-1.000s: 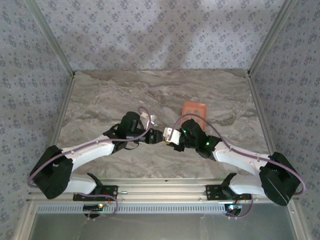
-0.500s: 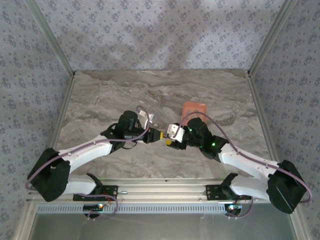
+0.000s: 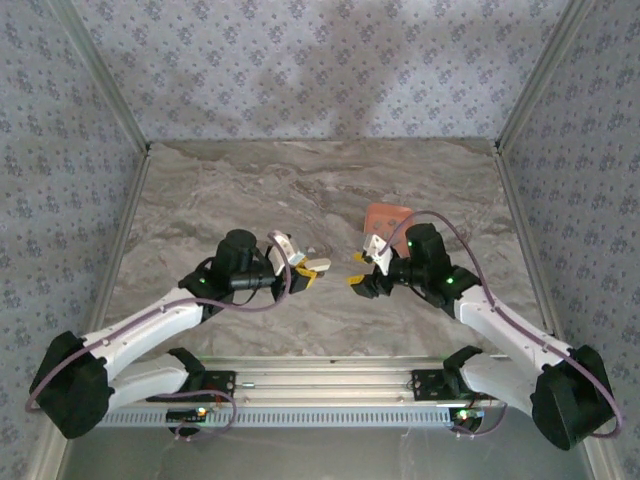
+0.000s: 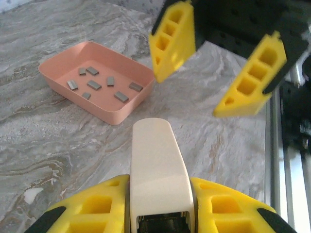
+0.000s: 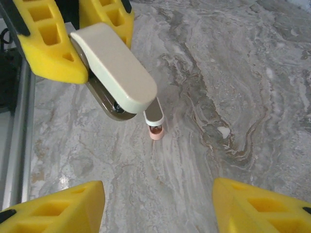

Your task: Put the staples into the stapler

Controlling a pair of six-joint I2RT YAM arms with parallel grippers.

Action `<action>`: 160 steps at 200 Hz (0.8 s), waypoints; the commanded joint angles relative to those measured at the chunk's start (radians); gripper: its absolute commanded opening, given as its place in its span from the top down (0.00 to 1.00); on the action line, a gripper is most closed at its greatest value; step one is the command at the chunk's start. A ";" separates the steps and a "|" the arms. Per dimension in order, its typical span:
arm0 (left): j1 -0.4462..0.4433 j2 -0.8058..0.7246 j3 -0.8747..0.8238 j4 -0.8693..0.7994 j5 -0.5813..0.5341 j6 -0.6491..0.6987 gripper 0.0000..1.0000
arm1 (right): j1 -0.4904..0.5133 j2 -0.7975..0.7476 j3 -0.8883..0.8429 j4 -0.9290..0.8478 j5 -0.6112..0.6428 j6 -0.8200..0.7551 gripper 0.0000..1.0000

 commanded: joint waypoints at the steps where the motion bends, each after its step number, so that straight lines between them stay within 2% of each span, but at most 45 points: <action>1: 0.004 -0.023 0.015 -0.065 0.068 0.216 0.96 | -0.006 -0.010 0.006 -0.052 -0.073 -0.002 0.39; 20: 0.003 -0.027 0.015 -0.075 0.082 0.265 0.96 | -0.004 0.004 0.019 -0.090 -0.087 -0.042 0.39; 54: 0.004 -0.022 0.015 -0.049 0.107 0.267 0.96 | 0.013 0.031 0.048 -0.131 -0.110 -0.098 0.40; 104: 0.004 -0.018 -0.008 0.039 0.144 0.198 0.96 | 0.026 0.063 0.047 -0.024 -0.161 -0.061 0.40; 160: 0.003 -0.015 0.000 0.041 0.184 0.187 0.96 | 0.058 0.091 0.082 0.019 -0.174 -0.069 0.40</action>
